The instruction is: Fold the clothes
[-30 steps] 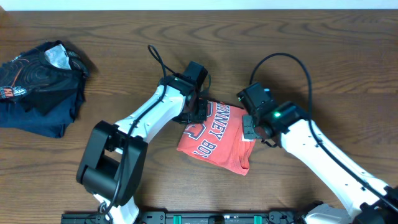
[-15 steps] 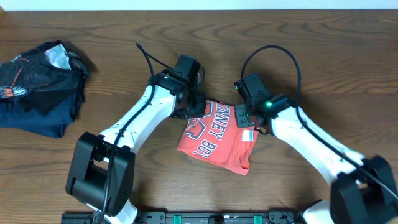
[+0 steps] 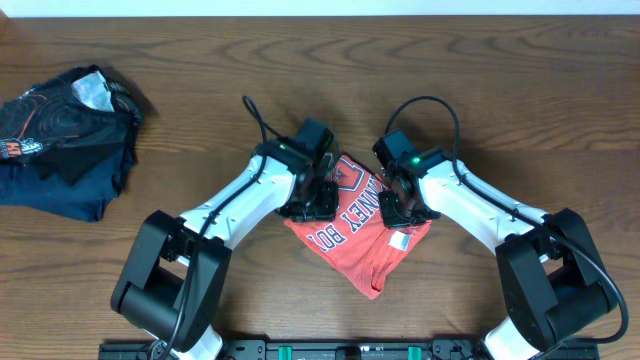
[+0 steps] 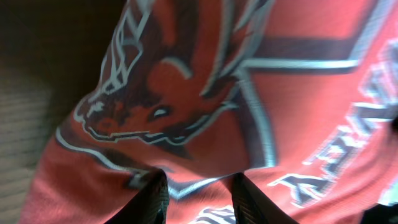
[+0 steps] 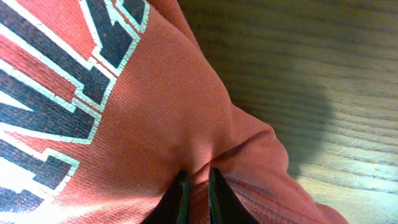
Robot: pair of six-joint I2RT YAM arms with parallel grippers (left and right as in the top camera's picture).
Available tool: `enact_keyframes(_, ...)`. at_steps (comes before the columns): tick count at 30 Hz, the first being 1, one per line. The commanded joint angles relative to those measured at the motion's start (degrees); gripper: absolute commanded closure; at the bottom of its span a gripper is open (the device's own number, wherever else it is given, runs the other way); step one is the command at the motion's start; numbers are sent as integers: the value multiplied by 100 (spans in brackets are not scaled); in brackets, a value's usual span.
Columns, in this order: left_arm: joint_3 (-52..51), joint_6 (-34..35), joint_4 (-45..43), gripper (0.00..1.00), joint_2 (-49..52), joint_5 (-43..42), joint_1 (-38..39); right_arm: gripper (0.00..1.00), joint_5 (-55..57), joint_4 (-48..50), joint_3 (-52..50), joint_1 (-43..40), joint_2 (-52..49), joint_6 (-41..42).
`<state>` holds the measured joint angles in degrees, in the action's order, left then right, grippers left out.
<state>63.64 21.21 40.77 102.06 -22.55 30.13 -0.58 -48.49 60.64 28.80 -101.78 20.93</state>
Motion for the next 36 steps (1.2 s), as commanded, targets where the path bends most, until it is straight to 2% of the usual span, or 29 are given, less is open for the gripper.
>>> enact_keyframes(1,-249,52,-98,64,39,273,-22,89,-118,-17,42,63,-44,9)
enact_keyframes(4,-275,57,-164,64,39,1150,-107,89,-186,-22,42,66,-44,136)
enact_keyframes(7,-275,55,-592,64,39,1582,-275,85,-621,9,42,111,-44,136)
enact_keyframes(9,-275,52,-955,64,39,1596,-378,83,-942,57,42,192,-44,138)
enact_keyframes(13,-275,50,-1550,58,50,1598,-516,82,-1189,310,42,520,-44,356)
enact_keyframes(18,-234,-101,-1810,58,48,1598,-846,80,-1172,841,42,848,-44,564)
enact_keyframes(22,22,-103,-1246,57,-15,1482,-1305,79,-883,1058,90,820,-33,564)
enact_keyframes(25,216,-125,-374,57,-219,1172,-1602,78,-629,898,243,616,81,560)
enact_keyframes(28,251,-365,446,55,-540,358,-1838,76,-286,702,374,356,387,452)
enact_keyframes(31,249,-909,981,52,-754,-310,-1912,68,-219,669,437,76,789,201)
enact_keyframes(34,190,-1342,1165,48,-772,-358,-1908,64,-221,667,439,-190,1152,149)
enact_keyframes(36,20,-1377,1038,45,-772,-402,-1908,63,-223,621,439,-328,1320,149)
